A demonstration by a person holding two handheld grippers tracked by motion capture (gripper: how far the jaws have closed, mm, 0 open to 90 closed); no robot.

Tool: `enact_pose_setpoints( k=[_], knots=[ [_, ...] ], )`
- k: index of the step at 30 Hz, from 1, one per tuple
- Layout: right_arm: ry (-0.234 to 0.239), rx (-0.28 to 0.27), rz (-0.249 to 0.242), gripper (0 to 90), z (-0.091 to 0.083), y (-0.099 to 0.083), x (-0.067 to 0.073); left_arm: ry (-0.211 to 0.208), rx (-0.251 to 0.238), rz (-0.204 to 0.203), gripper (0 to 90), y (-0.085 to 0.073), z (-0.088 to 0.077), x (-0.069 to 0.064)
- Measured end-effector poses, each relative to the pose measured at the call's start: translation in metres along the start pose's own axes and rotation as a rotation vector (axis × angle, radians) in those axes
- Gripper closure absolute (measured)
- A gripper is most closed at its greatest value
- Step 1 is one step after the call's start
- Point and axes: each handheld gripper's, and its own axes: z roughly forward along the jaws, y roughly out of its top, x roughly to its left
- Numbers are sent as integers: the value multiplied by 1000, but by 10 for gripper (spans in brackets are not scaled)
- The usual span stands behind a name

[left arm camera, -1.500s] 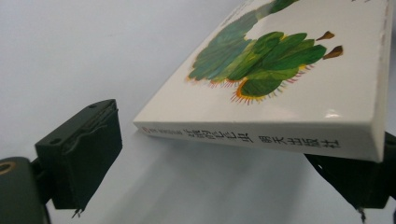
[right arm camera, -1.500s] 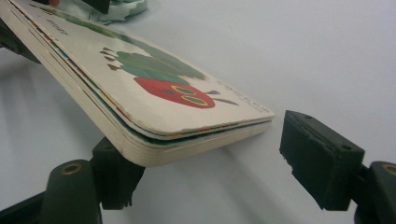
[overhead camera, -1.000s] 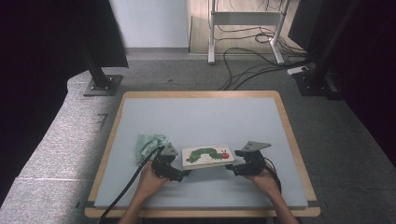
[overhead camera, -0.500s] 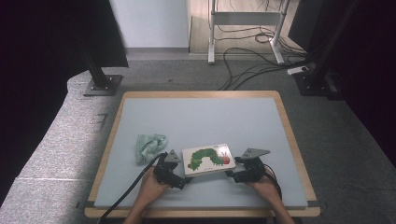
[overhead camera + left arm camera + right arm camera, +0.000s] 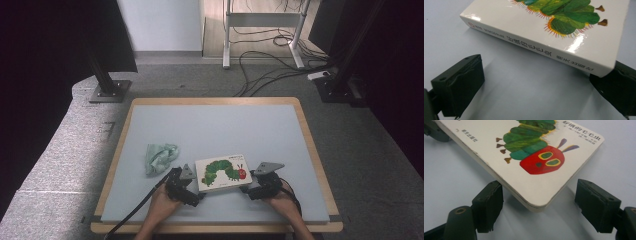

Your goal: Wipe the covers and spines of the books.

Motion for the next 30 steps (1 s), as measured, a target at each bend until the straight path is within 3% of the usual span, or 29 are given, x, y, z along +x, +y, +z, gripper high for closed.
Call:
enact_pose_setpoints(
  k=[4,7,12,14,16,21,30],
  knots=[
    [6,1,-7,217,-1,-1,1,0,1,1,0,-1,-1,-1],
    [39,-19,33,235,-4,-3,0,9,-4,8,0,-3,-3,-4],
    [28,-20,34,310,-6,-4,0,30,-11,28,1,-5,-5,-8],
    [9,-19,21,344,-5,-4,1,27,-15,34,63,-5,-6,-9],
    [13,-21,13,396,-5,-4,3,-16,-29,54,203,-5,-10,-8],
    [-6,-28,17,412,-4,-3,6,-41,-29,46,255,-4,-9,-3],
    [-53,-31,59,412,9,8,1,1,-44,-5,313,0,-6,17]
  ],
)
